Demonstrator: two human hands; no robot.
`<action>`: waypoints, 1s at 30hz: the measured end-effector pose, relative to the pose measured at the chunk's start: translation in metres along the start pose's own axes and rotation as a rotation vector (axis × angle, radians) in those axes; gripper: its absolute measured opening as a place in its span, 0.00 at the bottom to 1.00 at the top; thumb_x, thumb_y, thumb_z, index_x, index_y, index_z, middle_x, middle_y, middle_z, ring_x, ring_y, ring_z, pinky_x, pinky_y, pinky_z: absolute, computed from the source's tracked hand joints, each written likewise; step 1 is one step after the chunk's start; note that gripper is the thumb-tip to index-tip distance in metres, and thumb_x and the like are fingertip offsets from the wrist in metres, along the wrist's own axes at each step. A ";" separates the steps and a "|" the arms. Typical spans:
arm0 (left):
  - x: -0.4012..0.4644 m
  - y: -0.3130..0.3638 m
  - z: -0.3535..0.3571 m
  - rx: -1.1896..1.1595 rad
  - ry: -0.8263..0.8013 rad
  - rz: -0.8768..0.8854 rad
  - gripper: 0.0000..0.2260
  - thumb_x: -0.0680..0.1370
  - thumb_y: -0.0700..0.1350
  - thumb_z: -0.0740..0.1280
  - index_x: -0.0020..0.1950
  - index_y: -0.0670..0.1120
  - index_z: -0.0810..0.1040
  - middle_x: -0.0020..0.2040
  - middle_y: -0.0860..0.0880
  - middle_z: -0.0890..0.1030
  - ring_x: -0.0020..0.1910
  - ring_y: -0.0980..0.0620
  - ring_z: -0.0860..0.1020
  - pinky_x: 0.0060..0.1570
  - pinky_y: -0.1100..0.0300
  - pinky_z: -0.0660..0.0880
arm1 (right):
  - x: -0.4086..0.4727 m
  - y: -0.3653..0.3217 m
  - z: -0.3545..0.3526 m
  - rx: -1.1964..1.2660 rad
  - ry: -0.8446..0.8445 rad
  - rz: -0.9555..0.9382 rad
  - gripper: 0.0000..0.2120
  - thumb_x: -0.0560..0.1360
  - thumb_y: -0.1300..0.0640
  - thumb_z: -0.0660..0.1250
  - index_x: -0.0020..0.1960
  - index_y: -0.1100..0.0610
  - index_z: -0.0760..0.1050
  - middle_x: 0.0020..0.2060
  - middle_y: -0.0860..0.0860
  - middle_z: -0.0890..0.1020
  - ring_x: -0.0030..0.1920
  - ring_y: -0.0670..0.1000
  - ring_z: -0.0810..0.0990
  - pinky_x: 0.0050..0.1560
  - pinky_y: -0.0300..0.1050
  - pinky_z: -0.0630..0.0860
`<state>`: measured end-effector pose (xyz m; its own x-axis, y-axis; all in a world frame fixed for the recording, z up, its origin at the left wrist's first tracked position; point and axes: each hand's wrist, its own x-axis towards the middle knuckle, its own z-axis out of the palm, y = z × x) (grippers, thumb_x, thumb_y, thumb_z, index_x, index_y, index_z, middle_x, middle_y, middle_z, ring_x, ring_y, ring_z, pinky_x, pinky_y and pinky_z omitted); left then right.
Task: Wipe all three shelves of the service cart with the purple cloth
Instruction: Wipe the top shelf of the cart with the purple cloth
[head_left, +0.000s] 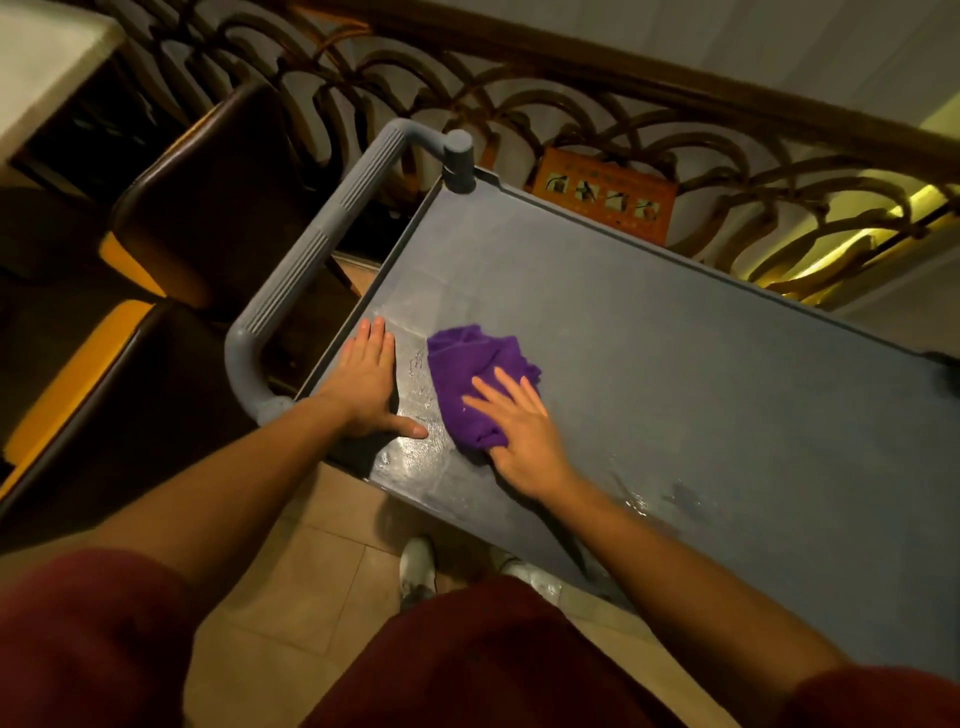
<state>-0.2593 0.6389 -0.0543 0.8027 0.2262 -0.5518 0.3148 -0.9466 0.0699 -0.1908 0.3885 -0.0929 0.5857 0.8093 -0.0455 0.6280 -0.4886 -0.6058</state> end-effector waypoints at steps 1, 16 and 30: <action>0.001 0.001 -0.002 0.001 -0.007 -0.009 0.70 0.58 0.81 0.64 0.79 0.39 0.32 0.79 0.38 0.30 0.77 0.39 0.31 0.76 0.45 0.37 | -0.013 -0.003 0.001 0.011 -0.023 -0.010 0.33 0.71 0.62 0.66 0.75 0.47 0.71 0.78 0.47 0.67 0.81 0.51 0.55 0.81 0.56 0.45; -0.036 0.036 0.009 0.039 0.082 -0.156 0.57 0.68 0.74 0.67 0.81 0.39 0.49 0.82 0.37 0.46 0.80 0.35 0.49 0.78 0.43 0.52 | 0.026 0.021 -0.110 0.473 0.603 0.565 0.11 0.81 0.51 0.64 0.58 0.53 0.81 0.44 0.49 0.81 0.51 0.55 0.82 0.44 0.40 0.73; -0.086 0.039 0.076 -0.112 0.162 -0.262 0.59 0.67 0.83 0.37 0.80 0.37 0.37 0.79 0.35 0.35 0.79 0.37 0.35 0.76 0.46 0.35 | 0.158 -0.002 -0.017 -0.182 0.104 0.125 0.27 0.79 0.48 0.64 0.78 0.46 0.65 0.80 0.54 0.62 0.81 0.61 0.54 0.80 0.61 0.49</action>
<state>-0.3546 0.5648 -0.0676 0.7545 0.5007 -0.4243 0.5676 -0.8224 0.0391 -0.0911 0.5115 -0.0860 0.7083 0.7055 -0.0231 0.6240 -0.6411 -0.4467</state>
